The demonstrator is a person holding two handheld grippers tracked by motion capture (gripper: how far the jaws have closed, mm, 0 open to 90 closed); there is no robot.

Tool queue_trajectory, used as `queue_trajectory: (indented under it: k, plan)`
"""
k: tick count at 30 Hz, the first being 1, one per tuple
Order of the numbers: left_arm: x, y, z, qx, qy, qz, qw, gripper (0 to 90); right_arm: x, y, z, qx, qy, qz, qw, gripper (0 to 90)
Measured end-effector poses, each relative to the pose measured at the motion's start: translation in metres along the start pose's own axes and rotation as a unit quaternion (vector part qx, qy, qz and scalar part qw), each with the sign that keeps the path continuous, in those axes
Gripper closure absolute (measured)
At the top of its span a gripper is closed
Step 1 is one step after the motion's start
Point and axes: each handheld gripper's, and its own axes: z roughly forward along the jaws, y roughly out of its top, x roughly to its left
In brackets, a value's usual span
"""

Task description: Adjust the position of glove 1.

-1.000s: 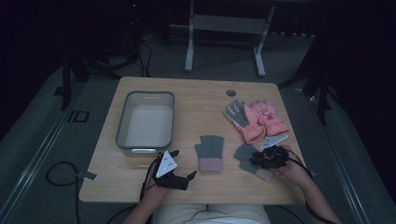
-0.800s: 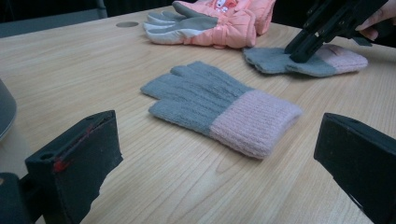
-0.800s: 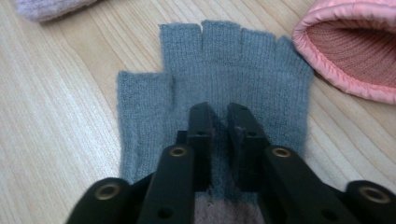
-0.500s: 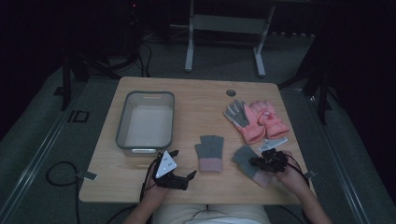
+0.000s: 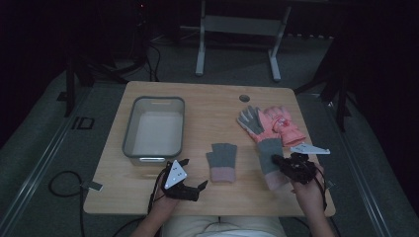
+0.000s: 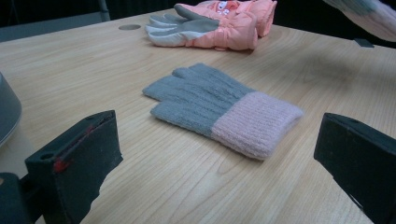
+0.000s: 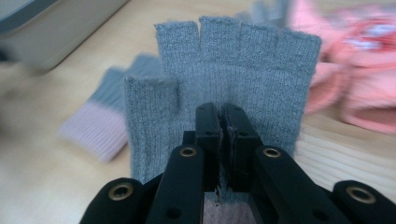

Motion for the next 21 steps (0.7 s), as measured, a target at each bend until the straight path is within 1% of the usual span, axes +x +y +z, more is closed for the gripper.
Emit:
queue_trajectory:
  k: [1, 2, 3, 5, 7, 9, 13, 17, 19, 21]
  plan:
    - [0.0, 0.0, 0.0, 0.0, 0.0, 0.0, 1.0, 0.0, 0.0, -0.002, 0.0, -0.004, -0.013, 0.008, 0.9999, 85.8]
    - [0.0, 0.0, 0.0, 0.0, 0.0, 0.001, 1.0, 0.0, 0.0, -0.009, 0.0, -0.011, -0.04, 0.039, 0.9984, 85.8]
    - [0.0, 0.0, 0.0, 0.0, 0.0, 0.001, 1.0, 0.0, 0.0, -0.013, 0.003, -0.007, -0.048, 0.047, 0.9977, 85.8]
    - [0.0, 0.0, 0.0, 0.0, -0.001, 0.001, 1.0, 0.0, -0.001, -0.021, 0.009, 0.006, -0.065, 0.055, 0.9963, 85.8]
    - [0.0, 0.0, 0.0, 0.0, -0.002, 0.002, 1.0, 0.0, -0.002, -0.027, 0.015, 0.016, -0.073, 0.068, 0.9949, 85.8]
    - [0.0, 0.0, 0.0, 0.0, -0.002, 0.003, 1.0, 0.0, -0.003, -0.031, 0.019, 0.021, -0.081, 0.074, 0.9938, 85.8]
    - [0.0, 0.0, 0.0, 0.001, -0.002, 0.002, 1.0, 0.0, -0.008, -0.04, 0.03, 0.036, -0.085, 0.088, 0.9918, 85.7]
    - [0.0, 0.0, 0.0, 0.001, -0.002, 0.002, 1.0, 0.0, -0.01, -0.047, 0.041, 0.051, -0.088, 0.094, 0.9904, 85.6]
    - [0.0, 0.0, 0.0, 0.002, -0.003, 0.002, 1.0, 0.0, -0.01, -0.052, 0.046, 0.06, -0.089, 0.092, 0.99, 85.5]
    - [0.0, 0.0, 0.0, 0.002, -0.003, 0.002, 1.0, 0.0, -0.01, -0.057, 0.05, 0.062, -0.097, 0.092, 0.989, 85.3]
